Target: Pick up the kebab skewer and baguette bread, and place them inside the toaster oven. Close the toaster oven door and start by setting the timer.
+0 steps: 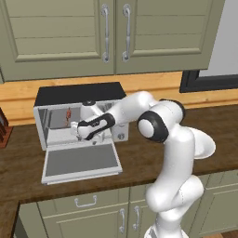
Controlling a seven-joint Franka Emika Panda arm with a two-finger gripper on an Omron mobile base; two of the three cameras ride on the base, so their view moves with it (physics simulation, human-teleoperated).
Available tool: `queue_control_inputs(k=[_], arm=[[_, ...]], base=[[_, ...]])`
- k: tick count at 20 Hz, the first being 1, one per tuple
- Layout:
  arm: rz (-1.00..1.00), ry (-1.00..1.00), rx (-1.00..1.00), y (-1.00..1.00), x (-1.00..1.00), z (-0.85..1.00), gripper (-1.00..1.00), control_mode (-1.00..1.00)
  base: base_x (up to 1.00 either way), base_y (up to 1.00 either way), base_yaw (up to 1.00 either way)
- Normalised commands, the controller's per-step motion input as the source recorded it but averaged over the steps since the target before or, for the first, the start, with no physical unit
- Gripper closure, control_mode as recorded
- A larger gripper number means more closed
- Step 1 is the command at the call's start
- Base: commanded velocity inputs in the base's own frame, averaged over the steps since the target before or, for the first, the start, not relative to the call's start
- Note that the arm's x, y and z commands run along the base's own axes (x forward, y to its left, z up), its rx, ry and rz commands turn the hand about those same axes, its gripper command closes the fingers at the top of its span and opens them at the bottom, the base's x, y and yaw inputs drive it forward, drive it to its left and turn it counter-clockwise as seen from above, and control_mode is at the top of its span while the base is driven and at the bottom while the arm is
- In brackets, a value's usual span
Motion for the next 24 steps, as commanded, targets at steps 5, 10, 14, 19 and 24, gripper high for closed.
queue_control_inputs(k=[5, 10, 14, 19, 24], arm=[[0.0, 0.0, 0.03, -0.06, -0.84, 0.05, -1.0, -1.0], [0.02, 0.0, 0.0, 0.0, -1.0, 0.0, -1.0, -1.0], [0.08, 0.0, 0.0, -0.08, -1.0, 0.0, -1.0, -1.0], [0.18, 0.07, 0.0, -0.06, -0.9, -0.11, -1.0, -1.0], [0.18, 0.02, 0.0, 0.0, -0.7, 0.0, -1.0, -1.0]], base=[[0.0, 0.0, 0.0], [0.0, 0.0, 0.0], [0.0, 0.0, 0.0], [0.0, 0.0, 0.0], [0.0, 0.0, 0.0]])
